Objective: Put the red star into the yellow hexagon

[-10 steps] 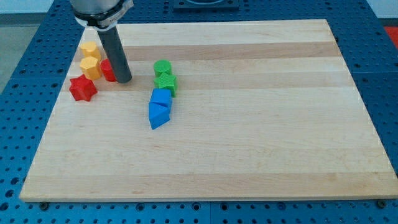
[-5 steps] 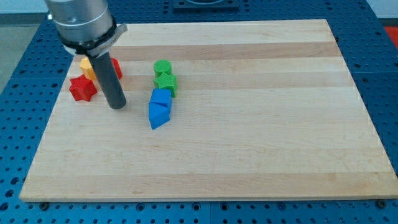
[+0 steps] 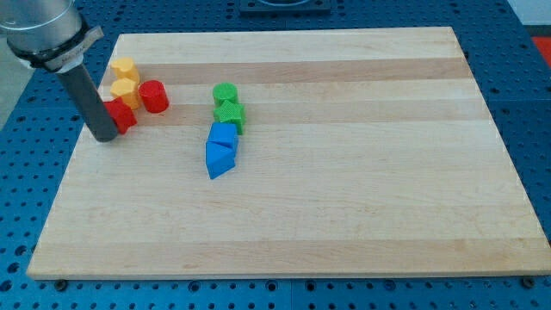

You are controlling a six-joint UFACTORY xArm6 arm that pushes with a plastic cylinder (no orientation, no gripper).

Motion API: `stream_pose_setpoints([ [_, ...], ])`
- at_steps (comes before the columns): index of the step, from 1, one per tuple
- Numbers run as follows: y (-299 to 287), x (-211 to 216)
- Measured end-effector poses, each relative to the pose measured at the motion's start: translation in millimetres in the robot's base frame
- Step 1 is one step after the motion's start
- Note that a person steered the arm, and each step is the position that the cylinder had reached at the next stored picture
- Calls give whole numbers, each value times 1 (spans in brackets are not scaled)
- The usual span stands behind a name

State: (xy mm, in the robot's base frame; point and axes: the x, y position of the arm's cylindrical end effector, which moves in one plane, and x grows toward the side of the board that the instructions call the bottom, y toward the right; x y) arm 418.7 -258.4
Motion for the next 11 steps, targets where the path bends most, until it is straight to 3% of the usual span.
stream_pose_setpoints([
  [6,0,-84],
  [11,83,-103],
])
